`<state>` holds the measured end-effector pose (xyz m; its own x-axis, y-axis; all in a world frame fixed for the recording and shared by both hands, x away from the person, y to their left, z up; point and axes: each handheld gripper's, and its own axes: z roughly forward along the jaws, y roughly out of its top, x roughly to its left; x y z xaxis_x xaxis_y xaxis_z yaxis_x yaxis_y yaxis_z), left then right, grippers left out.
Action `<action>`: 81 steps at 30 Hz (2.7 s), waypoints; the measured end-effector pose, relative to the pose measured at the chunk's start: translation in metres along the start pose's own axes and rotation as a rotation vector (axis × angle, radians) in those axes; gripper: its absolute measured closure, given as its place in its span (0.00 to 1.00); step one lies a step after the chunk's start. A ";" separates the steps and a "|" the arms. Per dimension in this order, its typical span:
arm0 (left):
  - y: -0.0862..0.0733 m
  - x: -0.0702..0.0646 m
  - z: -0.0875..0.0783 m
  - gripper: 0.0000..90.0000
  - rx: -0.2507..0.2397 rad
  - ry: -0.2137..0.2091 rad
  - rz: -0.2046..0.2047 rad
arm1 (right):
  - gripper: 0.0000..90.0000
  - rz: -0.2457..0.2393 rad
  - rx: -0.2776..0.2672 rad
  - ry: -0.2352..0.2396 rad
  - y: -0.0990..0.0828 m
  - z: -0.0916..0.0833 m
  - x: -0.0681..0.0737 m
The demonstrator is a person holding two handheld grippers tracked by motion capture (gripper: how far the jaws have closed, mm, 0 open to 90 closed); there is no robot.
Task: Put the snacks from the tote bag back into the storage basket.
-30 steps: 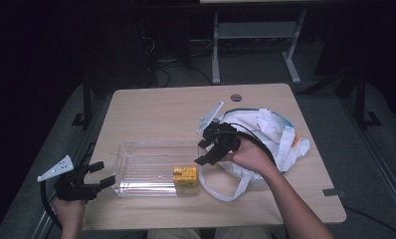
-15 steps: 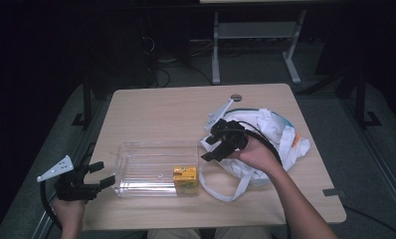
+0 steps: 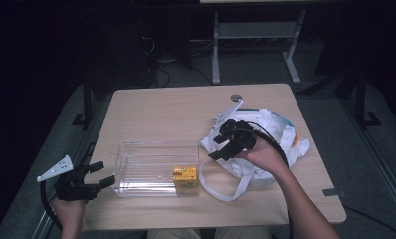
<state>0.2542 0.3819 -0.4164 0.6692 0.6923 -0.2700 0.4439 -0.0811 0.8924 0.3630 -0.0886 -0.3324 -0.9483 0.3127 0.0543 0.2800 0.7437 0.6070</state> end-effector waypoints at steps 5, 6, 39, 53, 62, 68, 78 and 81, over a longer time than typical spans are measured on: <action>0.000 0.000 0.000 0.14 0.000 -0.001 0.001 | 0.41 0.006 -0.004 -0.015 -0.005 -0.002 -0.002; 0.000 0.000 0.000 0.14 0.000 0.000 0.001 | 0.41 0.013 -0.003 -0.017 -0.006 -0.003 -0.002; 0.000 -0.001 0.001 0.14 0.005 -0.001 0.004 | 0.40 0.102 -0.025 -0.064 -0.047 -0.013 -0.010; 0.000 -0.001 0.001 0.14 0.007 -0.001 0.005 | 0.39 0.163 -0.048 -0.089 -0.072 -0.020 -0.011; 0.000 -0.001 0.001 0.14 0.008 0.000 0.002 | 0.38 0.194 -0.063 -0.105 -0.086 -0.025 -0.009; 0.000 -0.001 0.001 0.14 0.009 0.000 0.001 | 0.38 0.213 -0.076 -0.118 -0.097 -0.027 -0.008; 0.000 -0.002 0.003 0.14 0.008 -0.001 0.004 | 0.38 0.246 -0.101 -0.137 -0.117 -0.032 -0.007; 0.000 -0.002 0.003 0.14 0.010 -0.002 0.005 | 0.38 0.249 -0.108 -0.147 -0.122 -0.033 -0.006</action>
<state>0.2546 0.3785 -0.4169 0.6726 0.6903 -0.2665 0.4468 -0.0917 0.8899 0.3294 -0.2008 -0.3802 -0.8187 0.5652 0.1012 0.4759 0.5693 0.6704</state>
